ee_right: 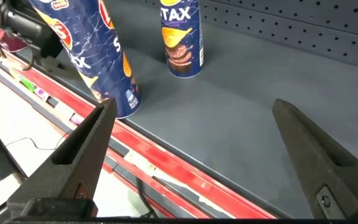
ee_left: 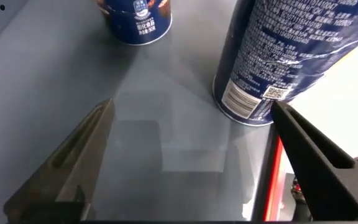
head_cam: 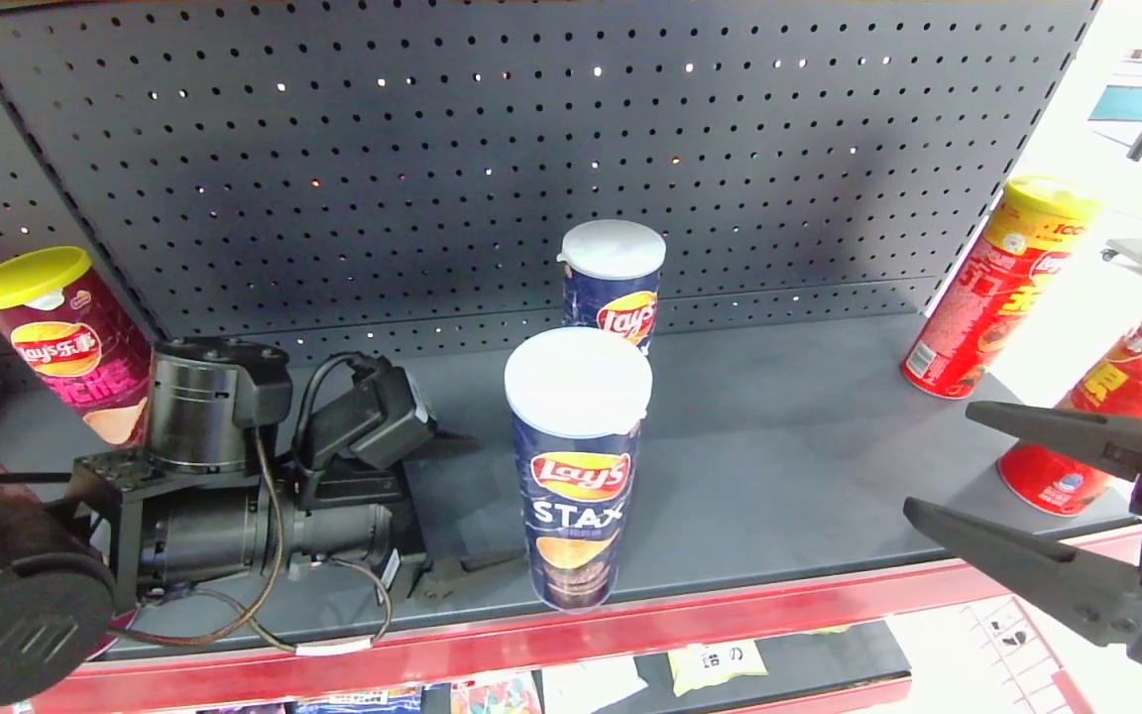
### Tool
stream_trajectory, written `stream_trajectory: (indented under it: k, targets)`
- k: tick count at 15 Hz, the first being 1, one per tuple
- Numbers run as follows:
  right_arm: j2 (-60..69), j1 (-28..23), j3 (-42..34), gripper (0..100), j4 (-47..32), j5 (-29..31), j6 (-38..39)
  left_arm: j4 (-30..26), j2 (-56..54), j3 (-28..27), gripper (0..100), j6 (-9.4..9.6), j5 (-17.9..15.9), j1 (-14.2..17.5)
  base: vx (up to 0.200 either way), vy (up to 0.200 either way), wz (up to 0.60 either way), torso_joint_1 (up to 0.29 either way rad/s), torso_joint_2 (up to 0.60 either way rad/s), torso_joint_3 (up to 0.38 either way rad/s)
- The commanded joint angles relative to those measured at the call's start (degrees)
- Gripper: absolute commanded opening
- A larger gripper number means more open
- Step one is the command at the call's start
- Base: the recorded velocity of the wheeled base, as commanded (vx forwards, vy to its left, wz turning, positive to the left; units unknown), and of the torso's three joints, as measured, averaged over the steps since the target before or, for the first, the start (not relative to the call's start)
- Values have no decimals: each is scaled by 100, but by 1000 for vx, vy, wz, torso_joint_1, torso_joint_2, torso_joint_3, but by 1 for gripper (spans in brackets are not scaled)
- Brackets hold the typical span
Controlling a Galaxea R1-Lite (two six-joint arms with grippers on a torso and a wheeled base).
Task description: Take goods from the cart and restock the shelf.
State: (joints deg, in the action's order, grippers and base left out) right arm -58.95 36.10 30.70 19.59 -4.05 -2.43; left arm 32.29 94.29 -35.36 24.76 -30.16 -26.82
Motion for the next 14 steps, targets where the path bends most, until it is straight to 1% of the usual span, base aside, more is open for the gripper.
stream_trajectory:
  k: [1, 3, 5, 14]
  targets:
    - [-20, -6, 15, 100, 1, 0, -4, 5, 124, -111, 100, -6, 1, -16, 0, 0, 0, 0, 0, 0]
    - [-20, -6, 15, 100, 1, 0, -4, 5, 239, -287, 100, -6, 1, -16, 0, 0, 0, 0, 0, 0]
    - [-20, -6, 15, 100, 1, 0, -4, 5, 282, -331, 100, -6, 45, -25, 0, 0, 0, 0, 0, 0]
    - [-28, -6, 24, 100, 1, 0, 5, 5, 291, -339, 100, -6, 54, -166, 0, 0, 0, 0, 0, 0]
